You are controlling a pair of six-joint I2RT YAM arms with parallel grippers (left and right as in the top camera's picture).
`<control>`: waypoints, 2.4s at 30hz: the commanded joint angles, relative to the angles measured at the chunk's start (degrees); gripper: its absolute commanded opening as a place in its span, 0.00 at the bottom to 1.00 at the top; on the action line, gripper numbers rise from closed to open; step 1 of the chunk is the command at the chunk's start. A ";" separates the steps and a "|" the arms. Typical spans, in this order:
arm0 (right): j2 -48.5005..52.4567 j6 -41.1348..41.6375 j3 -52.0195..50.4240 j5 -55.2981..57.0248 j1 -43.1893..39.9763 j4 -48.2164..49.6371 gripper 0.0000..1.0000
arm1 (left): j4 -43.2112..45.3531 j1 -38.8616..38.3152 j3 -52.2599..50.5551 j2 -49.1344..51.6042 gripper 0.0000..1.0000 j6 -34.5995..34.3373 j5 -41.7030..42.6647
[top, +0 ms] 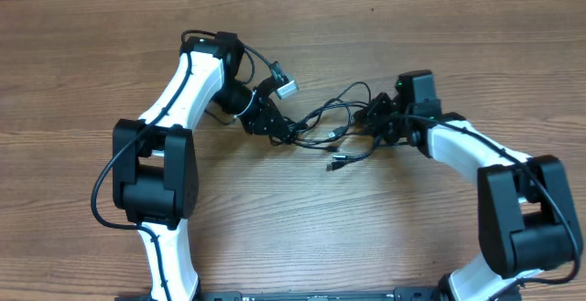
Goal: Untangle cables
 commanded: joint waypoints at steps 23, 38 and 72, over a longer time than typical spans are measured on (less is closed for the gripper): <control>-7.10 -18.16 2.43 7.93 -4.33 -19.39 0.04 | 5.95 0.24 -0.24 -0.50 0.04 -16.76 -13.25; -7.13 -37.07 6.73 9.90 -4.39 -29.31 0.11 | 3.26 0.26 -0.24 -0.50 0.04 -9.20 -6.64; -6.99 -26.14 17.84 -0.74 2.95 -30.32 0.28 | 11.39 2.01 0.35 -0.50 0.79 -30.75 -12.50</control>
